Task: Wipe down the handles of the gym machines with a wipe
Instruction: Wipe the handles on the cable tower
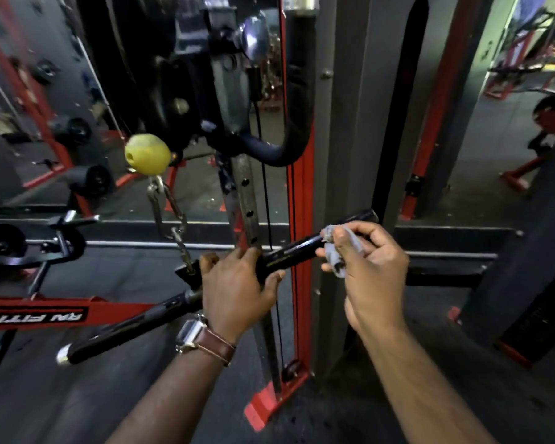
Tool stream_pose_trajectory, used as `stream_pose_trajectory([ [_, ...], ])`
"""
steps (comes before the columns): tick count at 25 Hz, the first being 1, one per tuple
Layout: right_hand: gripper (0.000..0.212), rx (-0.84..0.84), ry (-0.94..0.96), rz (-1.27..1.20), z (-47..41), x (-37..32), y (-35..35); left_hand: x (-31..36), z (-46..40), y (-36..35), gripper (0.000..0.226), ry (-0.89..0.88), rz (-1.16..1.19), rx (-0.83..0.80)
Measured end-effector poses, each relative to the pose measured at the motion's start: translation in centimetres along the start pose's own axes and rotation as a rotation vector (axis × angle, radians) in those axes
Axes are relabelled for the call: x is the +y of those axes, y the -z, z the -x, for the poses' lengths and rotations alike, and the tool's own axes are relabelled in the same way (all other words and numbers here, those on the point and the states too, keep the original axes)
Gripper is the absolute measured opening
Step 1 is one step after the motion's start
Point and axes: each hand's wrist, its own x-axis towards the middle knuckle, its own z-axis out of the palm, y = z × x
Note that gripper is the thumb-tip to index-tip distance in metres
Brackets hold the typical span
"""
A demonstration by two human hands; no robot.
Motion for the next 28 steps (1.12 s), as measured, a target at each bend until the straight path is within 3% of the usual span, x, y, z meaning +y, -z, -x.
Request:
stream_pose_trajectory([
  [3, 0.010, -0.077, 0.026, 0.008, -1.6, -1.7, -0.1, 0.4, -0.6, 0.5, 0.052, -0.004, 0.004, -0.060],
  [7, 0.022, -0.195, -0.211, -0.142, -5.8, -3.4, -0.3, 1.4, -2.2, 2.1, 0.047, 0.025, 0.052, -0.001],
  [12, 0.026, -0.311, -0.226, -0.034, -11.4, -3.0, -3.0, 1.3, -4.4, 3.0, 0.041, 0.128, 0.507, 0.159],
  [14, 0.025, -0.361, -0.154, -0.012, -13.7, -2.1, -5.0, 1.8, -5.8, 3.2, 0.039, 0.169, 0.598, 0.203],
  [16, 0.022, -0.463, -0.054, 0.085, -15.8, -1.6, -7.4, 2.6, -7.5, 2.9, 0.052, 0.209, 0.663, 0.246],
  [22, 0.024, -0.911, 0.233, 0.354, -20.4, -0.3, -14.0, 4.0, -12.6, 1.1, 0.078, 0.116, 0.688, 0.447],
  [25, 0.039, -0.965, 0.327, 0.526, -22.7, 1.4, -15.0, 4.2, -14.2, 0.1, 0.072, 0.059, 0.605, 0.618],
  [28, 0.019, -1.094, 0.403, 0.547, -23.5, 0.9, -14.5, 4.1, -14.6, -0.7, 0.055, -0.014, 0.472, 0.798],
])
